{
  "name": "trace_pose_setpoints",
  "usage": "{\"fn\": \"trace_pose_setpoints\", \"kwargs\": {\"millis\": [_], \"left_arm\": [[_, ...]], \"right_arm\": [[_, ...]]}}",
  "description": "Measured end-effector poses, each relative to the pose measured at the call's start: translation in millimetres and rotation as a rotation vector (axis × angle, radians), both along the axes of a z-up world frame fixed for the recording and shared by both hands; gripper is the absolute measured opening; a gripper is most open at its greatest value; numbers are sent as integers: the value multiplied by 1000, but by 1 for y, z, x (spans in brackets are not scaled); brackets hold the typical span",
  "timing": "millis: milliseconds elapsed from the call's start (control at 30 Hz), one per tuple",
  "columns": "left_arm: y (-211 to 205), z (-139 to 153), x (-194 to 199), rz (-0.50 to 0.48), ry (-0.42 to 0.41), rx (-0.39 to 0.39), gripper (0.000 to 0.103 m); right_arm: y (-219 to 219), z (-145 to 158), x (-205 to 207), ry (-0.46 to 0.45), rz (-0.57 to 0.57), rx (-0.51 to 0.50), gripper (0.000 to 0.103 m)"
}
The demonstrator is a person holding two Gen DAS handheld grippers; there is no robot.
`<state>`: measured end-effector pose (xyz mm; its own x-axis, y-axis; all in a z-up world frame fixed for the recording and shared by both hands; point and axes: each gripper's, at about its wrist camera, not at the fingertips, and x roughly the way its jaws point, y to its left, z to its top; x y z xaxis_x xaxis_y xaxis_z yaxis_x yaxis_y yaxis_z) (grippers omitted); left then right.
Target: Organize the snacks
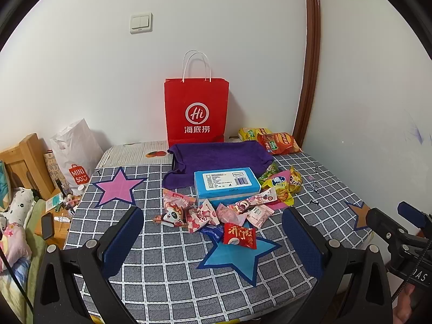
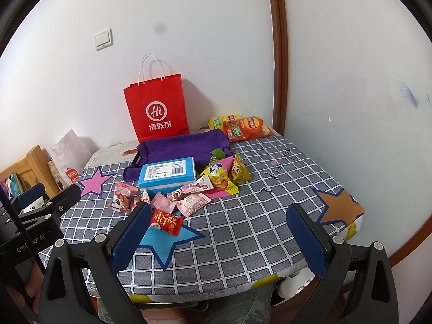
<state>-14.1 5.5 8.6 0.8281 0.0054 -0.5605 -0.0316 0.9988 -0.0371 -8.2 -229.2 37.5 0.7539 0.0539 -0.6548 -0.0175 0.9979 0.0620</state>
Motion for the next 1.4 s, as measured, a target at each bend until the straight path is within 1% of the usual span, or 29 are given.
{"fn": "trace_pose_setpoints", "kwargs": {"millis": [533,833,1033,1200,1400], "left_arm": [[-4,3,2,-5,-6,5,103],[-5,0,6,-4,1,7,103],[5,-14,22,-8,27,-18,102],[12,-36,40,3,69,-29,102],[24,-69,65,9,123,-48,101]], "right_arm": [[-1,3,-1,-8,0,4,99],[-1,0,3,-5,12,12,99],[-3,-16,15,18,32,34,99],[-12,-41,33,62,20,50,99],[-26,-74,63,88,-3,60,99]]}}
